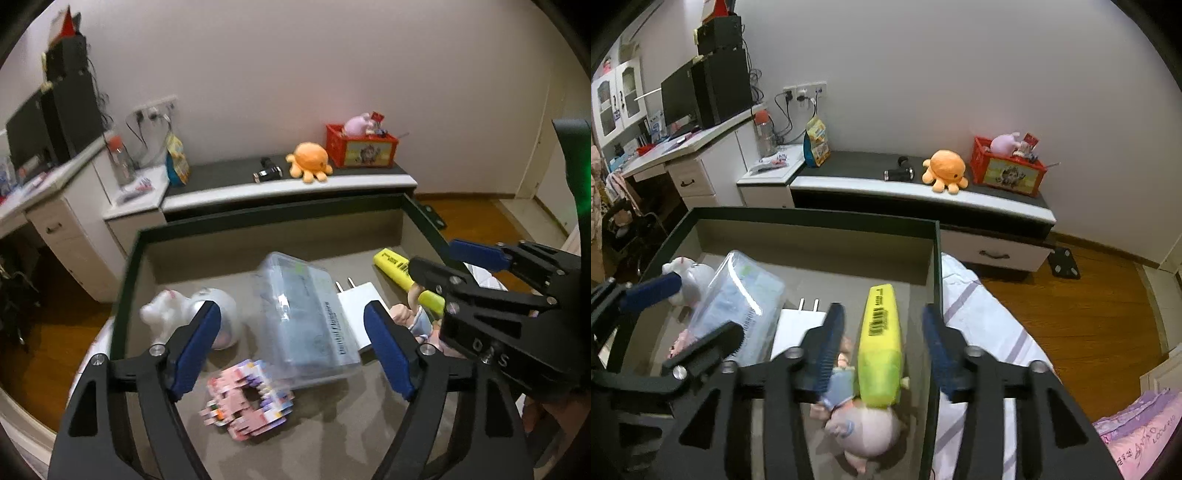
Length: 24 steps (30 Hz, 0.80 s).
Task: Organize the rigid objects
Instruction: 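Withdraw both tools from the box back toward the remaining items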
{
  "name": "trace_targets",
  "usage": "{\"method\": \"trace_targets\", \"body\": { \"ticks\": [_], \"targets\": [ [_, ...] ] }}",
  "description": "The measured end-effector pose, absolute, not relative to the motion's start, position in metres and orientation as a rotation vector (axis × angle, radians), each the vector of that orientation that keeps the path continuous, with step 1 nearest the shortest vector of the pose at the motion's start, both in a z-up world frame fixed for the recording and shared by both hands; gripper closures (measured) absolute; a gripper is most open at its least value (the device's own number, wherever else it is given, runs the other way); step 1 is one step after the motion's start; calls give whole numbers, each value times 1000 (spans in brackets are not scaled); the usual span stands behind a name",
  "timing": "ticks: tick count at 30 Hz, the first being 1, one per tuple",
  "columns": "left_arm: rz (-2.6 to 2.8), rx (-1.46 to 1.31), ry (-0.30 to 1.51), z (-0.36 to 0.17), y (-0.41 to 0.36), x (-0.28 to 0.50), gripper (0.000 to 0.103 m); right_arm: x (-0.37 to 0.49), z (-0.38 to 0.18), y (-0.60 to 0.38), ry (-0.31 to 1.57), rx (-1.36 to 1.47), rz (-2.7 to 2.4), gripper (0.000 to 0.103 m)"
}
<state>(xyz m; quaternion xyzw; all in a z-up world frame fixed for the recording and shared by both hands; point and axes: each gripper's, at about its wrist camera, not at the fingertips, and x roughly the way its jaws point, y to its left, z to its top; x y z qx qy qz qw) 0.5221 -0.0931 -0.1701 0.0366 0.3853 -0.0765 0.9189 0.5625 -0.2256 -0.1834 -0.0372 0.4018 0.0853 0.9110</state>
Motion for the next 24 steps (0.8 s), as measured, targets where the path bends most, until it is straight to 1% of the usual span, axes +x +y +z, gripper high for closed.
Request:
{"method": "trace_targets", "body": {
  "ticks": [2, 3, 5, 6, 8, 10, 12, 17, 18, 19, 20, 24],
  "targets": [
    [-156, 61, 771, -163, -88, 514, 14, 553, -177, -227, 809, -68, 181, 38],
    [-158, 51, 760, -160, -85, 509, 11, 549, -174, -229, 799, -58, 185, 35],
    [-154, 32, 730, -151, -78, 494, 8, 537, -166, -230, 778, -47, 190, 23],
    [-150, 26, 717, -147, -75, 486, 5, 528, -161, -231, 760, -42, 194, 23],
    [-150, 7, 677, -137, -68, 466, 2, 514, -153, -231, 735, -26, 208, 22],
    [-158, -9, 640, -126, -62, 443, 2, 493, -143, -230, 697, -19, 230, 21],
    [-153, -18, 598, -118, -57, 421, 0, 470, -134, -229, 660, -19, 238, 21],
    [-110, -31, 476, -96, -39, 352, 0, 410, -115, -225, 555, -15, 253, 18],
    [-98, -39, 459, -93, -35, 341, 0, 398, -112, -225, 537, -5, 261, 17],
    [-86, -56, 431, -90, -28, 324, 0, 384, -109, -224, 518, 1, 264, 12],
    [-78, -68, 410, -88, -26, 312, 0, 373, -108, -223, 504, 0, 262, 0],
    [-57, -75, 343, -87, -15, 268, 0, 326, -105, -218, 432, -20, 248, 0]
  ]
}}
